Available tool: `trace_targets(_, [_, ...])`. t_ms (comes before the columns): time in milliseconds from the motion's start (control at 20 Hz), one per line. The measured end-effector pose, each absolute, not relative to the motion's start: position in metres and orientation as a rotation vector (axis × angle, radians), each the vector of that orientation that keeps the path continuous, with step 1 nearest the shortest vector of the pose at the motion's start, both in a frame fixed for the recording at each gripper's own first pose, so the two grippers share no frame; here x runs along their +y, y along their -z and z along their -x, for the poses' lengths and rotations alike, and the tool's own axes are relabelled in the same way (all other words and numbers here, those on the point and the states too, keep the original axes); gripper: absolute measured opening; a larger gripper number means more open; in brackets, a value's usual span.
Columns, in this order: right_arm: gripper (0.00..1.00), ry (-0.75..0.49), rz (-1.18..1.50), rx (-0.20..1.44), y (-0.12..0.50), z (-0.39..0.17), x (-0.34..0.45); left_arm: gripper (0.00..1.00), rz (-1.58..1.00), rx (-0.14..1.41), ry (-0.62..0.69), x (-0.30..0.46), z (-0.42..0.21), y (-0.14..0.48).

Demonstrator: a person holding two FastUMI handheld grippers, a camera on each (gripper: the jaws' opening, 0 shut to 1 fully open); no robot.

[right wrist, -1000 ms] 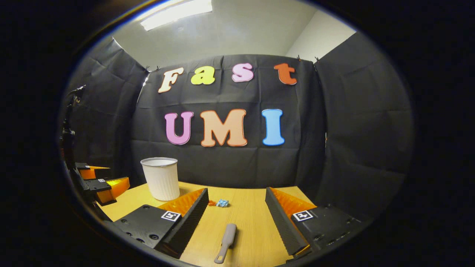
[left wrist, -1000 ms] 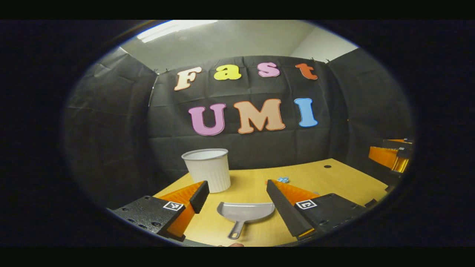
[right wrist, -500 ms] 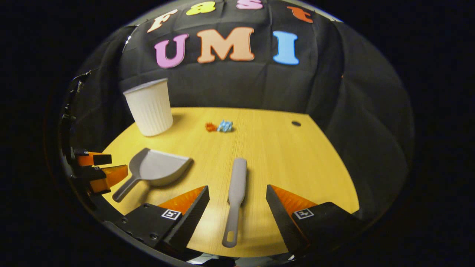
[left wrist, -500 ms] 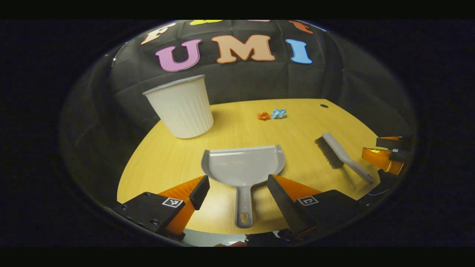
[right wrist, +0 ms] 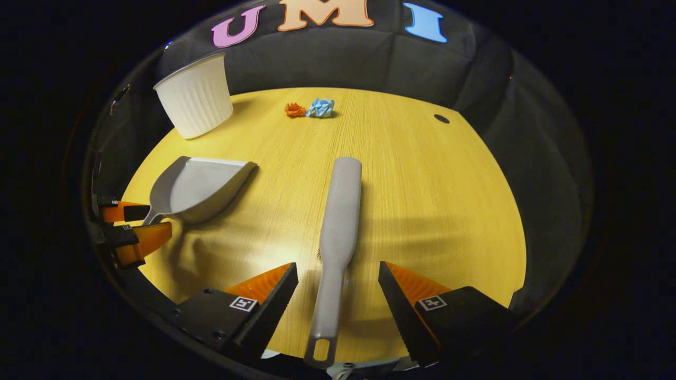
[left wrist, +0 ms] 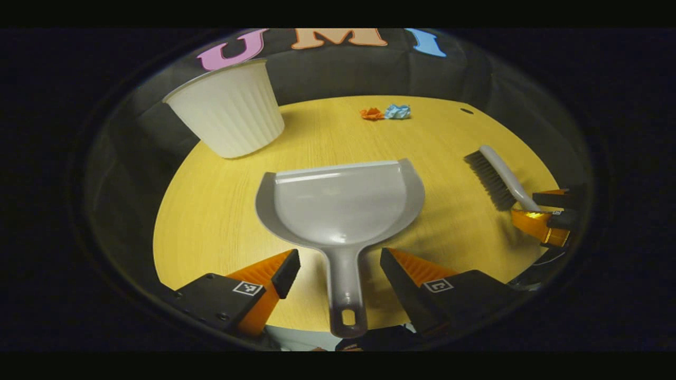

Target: Pick up the small broom and dustpan from the desktop, sweep the trash into the dustpan with the broom, and then empty the trash into the garbage bin.

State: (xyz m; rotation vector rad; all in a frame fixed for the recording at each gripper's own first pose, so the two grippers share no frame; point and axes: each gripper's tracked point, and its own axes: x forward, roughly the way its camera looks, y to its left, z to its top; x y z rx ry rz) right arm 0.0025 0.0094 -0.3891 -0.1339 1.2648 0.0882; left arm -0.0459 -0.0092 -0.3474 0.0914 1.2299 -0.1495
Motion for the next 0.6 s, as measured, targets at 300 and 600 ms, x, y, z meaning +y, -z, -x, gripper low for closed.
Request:
trace_targets(300, [0.63,-0.107,0.153,1.409,0.411,0.008,0.008,0.68,-0.107,1.327,0.172,-0.011,0.058,0.372])
trace_targets(600, [0.27,-0.179,0.152,1.466,0.415,0.012,0.016,0.30,-0.112,1.371,0.196,-0.011,0.060,0.378])
